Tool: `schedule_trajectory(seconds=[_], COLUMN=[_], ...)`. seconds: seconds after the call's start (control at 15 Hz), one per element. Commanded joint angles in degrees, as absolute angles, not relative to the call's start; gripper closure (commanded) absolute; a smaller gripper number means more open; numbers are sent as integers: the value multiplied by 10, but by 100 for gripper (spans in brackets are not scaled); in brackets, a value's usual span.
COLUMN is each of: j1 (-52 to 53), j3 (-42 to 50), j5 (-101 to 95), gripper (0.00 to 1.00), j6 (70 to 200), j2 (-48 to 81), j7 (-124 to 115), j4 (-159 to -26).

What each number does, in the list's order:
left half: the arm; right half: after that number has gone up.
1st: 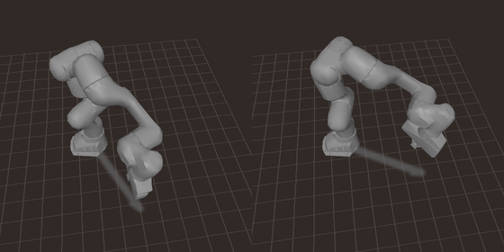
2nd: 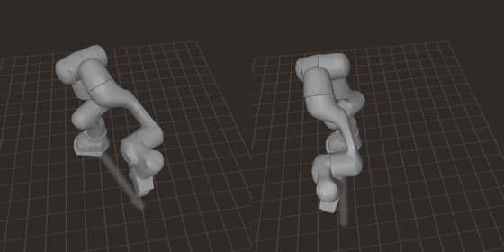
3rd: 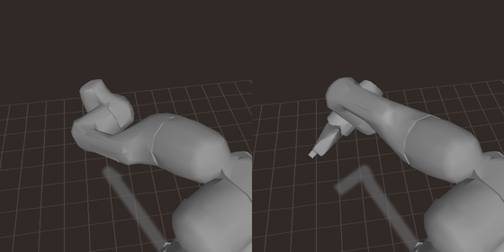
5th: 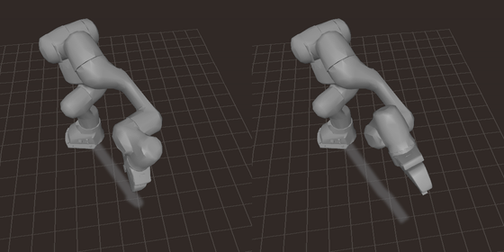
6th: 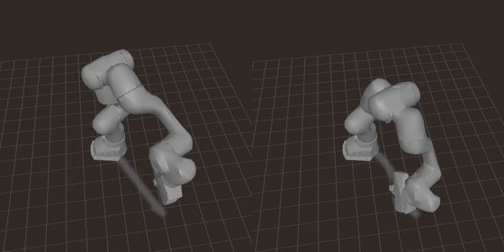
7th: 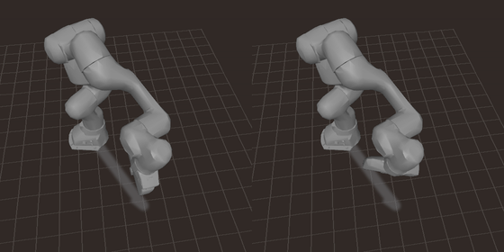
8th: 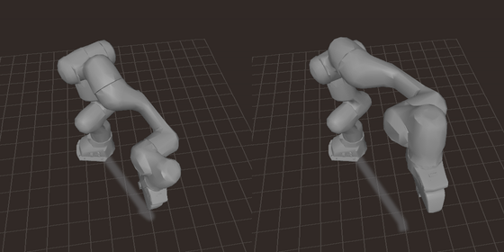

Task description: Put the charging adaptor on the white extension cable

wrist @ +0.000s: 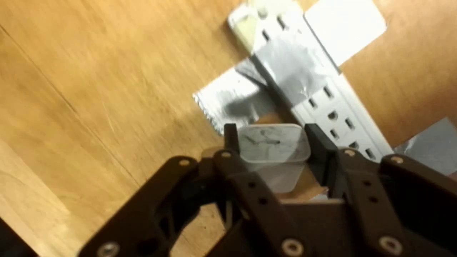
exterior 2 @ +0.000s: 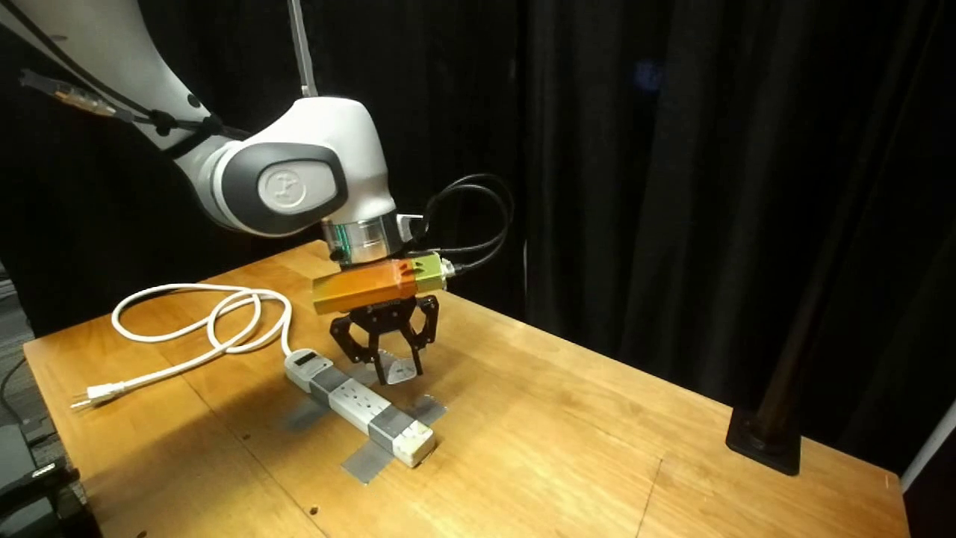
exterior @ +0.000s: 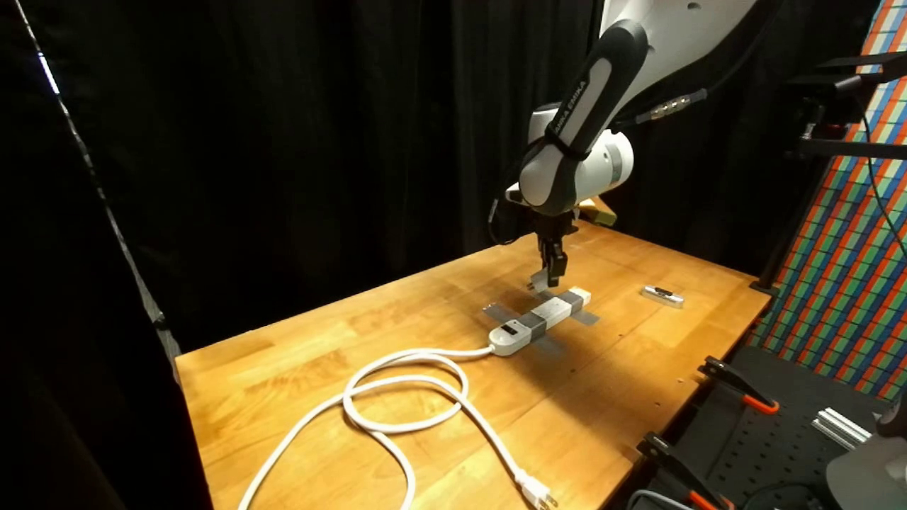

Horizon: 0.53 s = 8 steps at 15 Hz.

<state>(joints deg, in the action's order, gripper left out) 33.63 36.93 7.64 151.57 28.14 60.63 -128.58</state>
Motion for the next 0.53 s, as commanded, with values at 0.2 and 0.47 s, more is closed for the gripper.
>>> schedule_trajectory(seconds=[0.2, 0.47], j1=[405, 244], j3=[414, 226], j5=[-121, -211], gripper=[77, 77], j6=[1219, 1080], j2=[234, 222], j7=[503, 499], j4=[-1201, -1153])
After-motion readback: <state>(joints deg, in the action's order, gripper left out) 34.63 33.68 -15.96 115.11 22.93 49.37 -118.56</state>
